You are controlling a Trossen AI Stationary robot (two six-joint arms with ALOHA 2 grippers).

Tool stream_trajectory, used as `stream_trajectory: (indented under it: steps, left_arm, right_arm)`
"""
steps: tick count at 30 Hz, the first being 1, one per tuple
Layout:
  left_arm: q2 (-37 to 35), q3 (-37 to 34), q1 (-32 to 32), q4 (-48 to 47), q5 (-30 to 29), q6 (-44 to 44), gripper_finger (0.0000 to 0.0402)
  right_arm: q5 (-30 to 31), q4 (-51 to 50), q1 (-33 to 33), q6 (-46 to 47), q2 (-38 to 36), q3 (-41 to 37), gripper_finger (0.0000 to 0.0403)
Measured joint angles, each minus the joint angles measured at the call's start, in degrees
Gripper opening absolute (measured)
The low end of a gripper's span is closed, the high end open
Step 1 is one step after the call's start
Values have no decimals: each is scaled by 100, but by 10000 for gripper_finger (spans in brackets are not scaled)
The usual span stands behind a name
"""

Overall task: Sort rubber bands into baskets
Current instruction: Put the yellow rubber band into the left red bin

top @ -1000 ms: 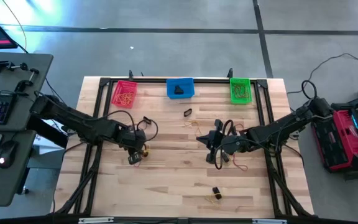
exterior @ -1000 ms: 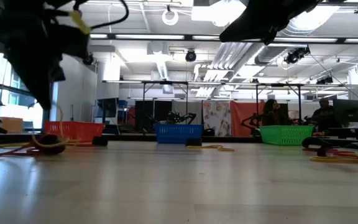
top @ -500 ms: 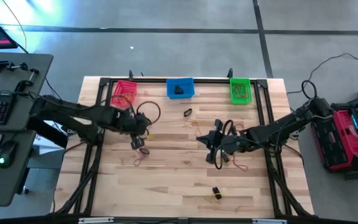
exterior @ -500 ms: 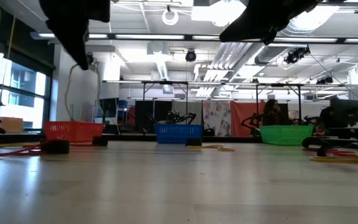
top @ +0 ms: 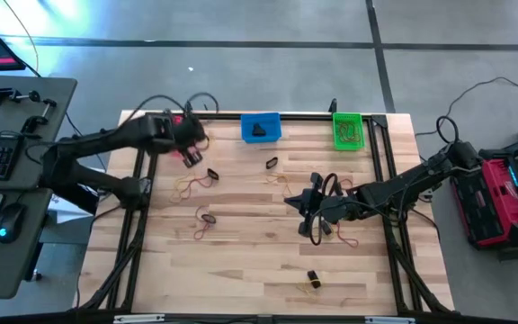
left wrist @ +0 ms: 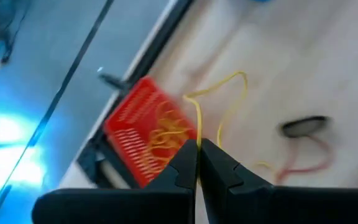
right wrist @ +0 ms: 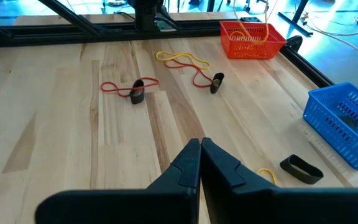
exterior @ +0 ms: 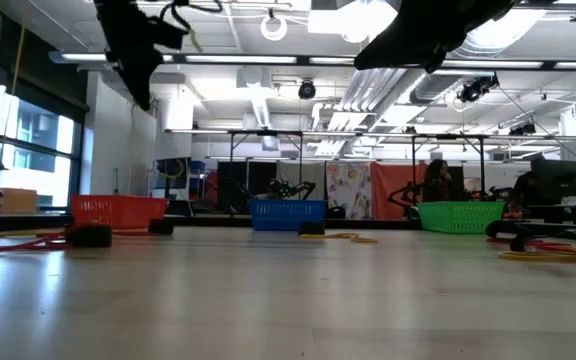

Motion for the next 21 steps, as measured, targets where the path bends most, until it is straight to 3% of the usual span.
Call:
stream_trajectory:
  steps: [12,21]
  left_arm:
    - [2,-222,2197,774,284,1156,1]
    - [4,-677,3027,1333,682,1542,0]
  right_arm:
    - [0,-2,0,0,0,0,0]
    - [0,-10,0,0,0,0,0]
